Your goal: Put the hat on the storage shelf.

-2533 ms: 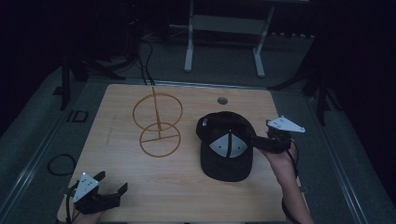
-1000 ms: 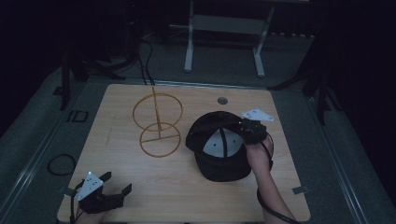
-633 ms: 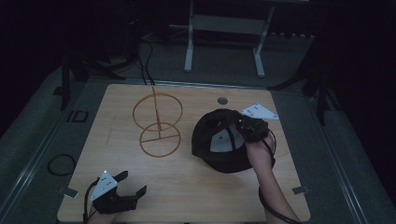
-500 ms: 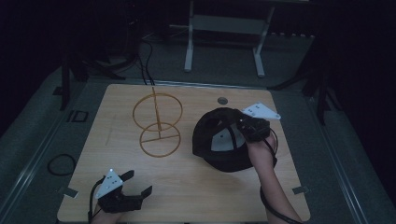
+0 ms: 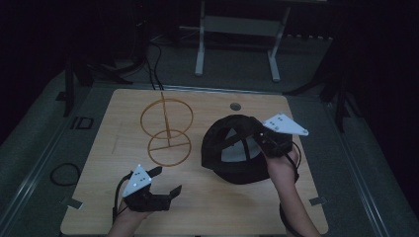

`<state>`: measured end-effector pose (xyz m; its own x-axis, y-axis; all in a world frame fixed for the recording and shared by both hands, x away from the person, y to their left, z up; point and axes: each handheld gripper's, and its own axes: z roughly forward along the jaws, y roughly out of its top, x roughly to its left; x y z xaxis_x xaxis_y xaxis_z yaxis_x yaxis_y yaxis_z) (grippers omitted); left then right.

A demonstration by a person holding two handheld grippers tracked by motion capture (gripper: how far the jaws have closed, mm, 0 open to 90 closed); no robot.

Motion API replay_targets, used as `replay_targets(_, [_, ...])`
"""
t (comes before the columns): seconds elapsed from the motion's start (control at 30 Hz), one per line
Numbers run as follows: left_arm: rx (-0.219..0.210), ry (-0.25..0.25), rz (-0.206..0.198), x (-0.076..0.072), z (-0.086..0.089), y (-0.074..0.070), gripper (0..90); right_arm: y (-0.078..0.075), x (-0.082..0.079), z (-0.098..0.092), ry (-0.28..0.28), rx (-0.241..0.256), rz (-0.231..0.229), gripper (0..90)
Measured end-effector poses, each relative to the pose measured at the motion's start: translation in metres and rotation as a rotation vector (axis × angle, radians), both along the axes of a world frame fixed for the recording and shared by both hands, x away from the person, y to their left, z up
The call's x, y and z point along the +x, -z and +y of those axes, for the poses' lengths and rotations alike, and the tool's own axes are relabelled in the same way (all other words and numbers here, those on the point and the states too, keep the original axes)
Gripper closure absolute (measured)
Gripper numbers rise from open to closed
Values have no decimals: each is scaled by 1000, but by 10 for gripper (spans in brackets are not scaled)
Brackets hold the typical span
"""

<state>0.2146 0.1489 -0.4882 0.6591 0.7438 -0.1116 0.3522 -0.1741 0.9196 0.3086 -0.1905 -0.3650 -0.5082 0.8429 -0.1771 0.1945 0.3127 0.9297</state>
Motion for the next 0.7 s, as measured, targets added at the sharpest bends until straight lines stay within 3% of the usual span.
replay_targets(0.17, [2,38,1,6,-20,-12,101,-5,-11,0,-20,15,-24,890])
replay_targets(0.5, [8,69,-47,22,-51,-39,137,-11,-22,6,-63,16,-46,890])
replay_targets(0.7, [16,86,-18,35,-62,-40,150,-10,-28,8,-105,25,-48,890])
